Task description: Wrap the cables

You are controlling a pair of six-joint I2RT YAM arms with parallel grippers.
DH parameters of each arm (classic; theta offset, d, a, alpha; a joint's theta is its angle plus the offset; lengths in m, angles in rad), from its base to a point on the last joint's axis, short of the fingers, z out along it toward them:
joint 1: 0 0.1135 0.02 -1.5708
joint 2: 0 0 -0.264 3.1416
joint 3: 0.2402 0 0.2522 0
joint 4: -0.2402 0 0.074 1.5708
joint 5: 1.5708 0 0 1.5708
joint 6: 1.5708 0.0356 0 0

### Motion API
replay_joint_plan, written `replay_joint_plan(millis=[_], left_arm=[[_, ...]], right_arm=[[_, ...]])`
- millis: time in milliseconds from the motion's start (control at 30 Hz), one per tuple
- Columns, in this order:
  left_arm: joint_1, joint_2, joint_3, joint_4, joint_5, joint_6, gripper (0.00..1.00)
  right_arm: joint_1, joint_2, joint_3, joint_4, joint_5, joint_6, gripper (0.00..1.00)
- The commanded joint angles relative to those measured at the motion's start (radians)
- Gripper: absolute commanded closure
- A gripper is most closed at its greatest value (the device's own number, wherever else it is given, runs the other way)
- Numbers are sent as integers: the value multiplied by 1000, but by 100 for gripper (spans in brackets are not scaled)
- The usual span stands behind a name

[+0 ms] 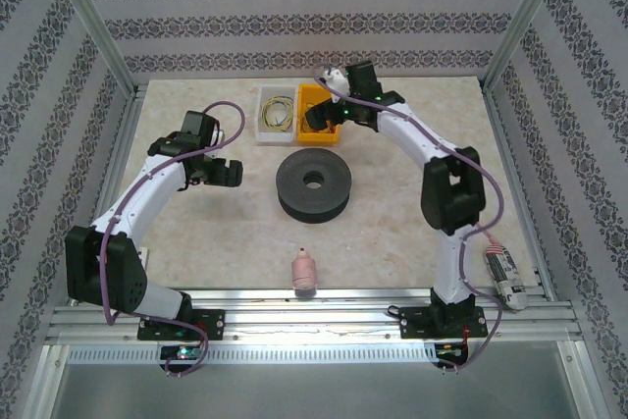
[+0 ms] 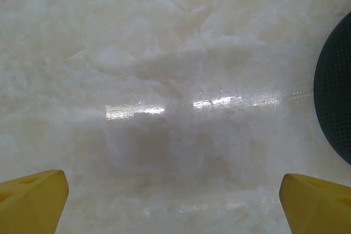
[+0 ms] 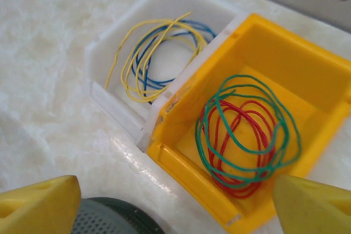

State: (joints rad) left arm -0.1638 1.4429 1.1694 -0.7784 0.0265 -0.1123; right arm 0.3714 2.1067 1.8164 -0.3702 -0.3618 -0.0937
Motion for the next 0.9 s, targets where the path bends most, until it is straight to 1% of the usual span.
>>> replay_joint_plan(millis=[0,100,233,400,500,700,733,833,867], left_arm=[[-12,5,32,-37,8,17,0],[-12,12,38,-34,15,19,0],[-12,18,37,-31,15,23,0],[-12,24,32,-27,16,24,1],[-12,30,33,-25,22,25,0],[-11,35,39,-25,22,26,0],[-12,36,40,-25,22,28,0],[-12,36,41,-27,21,29,0],[-11,35,41,-27,21,31,1]], right_arm=[[6,99,126,-67,-20,-85,16],[8,192,214,-67,-11,-98,22],[8,286,314,-97,9,-120,27],[10,331,361,-92,12,-121,34],[10,366,414,-117,18,-123,41],[9,411,491,-158,11,-122,61],[9,416,502,-166,12,-123,63],[9,423,512,-173,13,-125,64],[9,425,514,-174,16,-126,67]])
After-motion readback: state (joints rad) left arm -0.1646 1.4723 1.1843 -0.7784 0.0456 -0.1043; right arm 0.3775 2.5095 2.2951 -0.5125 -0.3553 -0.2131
